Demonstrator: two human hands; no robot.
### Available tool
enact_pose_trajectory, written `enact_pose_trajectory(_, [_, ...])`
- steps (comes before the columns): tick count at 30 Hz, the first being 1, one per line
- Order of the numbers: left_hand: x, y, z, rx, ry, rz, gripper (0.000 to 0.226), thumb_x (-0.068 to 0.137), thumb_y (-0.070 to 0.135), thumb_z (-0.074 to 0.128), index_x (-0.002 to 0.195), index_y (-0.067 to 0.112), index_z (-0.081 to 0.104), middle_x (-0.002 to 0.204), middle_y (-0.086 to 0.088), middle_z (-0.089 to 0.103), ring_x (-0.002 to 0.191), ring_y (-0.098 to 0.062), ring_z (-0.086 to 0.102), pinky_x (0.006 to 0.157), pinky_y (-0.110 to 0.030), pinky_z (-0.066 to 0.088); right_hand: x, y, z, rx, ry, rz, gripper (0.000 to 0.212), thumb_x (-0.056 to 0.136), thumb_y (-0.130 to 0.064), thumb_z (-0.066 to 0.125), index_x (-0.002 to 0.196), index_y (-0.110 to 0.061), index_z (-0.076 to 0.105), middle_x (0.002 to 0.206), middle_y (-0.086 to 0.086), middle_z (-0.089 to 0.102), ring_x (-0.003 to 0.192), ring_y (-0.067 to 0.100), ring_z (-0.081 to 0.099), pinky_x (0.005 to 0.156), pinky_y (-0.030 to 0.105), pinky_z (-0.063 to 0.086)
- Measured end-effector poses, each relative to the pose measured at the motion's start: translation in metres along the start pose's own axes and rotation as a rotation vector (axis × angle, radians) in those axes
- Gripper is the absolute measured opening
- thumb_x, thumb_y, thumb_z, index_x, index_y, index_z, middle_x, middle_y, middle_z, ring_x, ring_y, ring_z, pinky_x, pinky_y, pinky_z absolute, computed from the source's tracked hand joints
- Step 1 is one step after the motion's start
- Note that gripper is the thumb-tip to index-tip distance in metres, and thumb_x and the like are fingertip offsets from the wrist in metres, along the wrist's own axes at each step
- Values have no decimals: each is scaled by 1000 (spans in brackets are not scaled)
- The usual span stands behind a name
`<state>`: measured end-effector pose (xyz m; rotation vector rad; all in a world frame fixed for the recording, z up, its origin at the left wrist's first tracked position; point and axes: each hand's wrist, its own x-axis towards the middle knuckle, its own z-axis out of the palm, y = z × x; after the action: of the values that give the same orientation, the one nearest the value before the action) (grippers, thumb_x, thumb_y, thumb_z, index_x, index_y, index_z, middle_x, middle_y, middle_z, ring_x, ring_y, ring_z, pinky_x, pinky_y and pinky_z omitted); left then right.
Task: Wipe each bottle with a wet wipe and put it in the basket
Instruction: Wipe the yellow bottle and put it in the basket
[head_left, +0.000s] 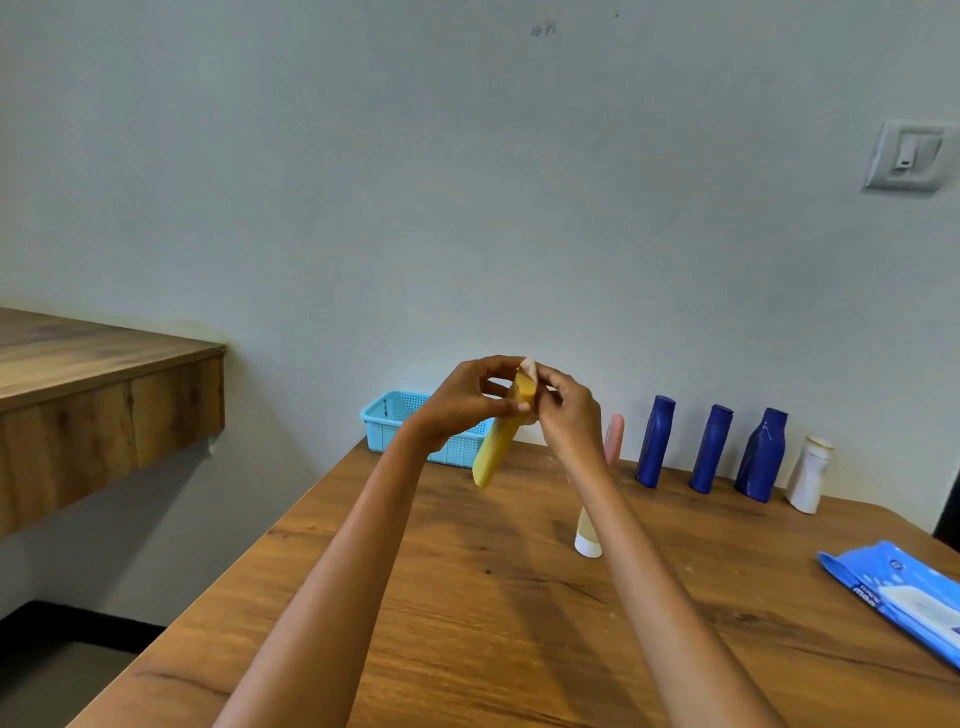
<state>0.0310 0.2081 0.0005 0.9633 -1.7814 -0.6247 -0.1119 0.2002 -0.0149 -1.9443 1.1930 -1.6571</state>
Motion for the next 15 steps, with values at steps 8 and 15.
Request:
enact_pose_trajectory(8, [2,-10,-3,134,189,36,67,78,20,75,137,11,45,124,-5,56,102,-14,56,82,-19,46,-4,-5,0,-215,25,-276,21,91,-10,57,109,-11,69,99,7,65,85,13,60,66,3,37])
enact_pose_trajectory(15, [1,-10,-3,95,103,-11,64,79,18,74,135,10,46,124,-6,58,103,-15,58,84,-22,50,-1,-9,0,-41,102,-200,22,94,-10,52,110,-9,66,108,6,64,94,9,59,72,3,43])
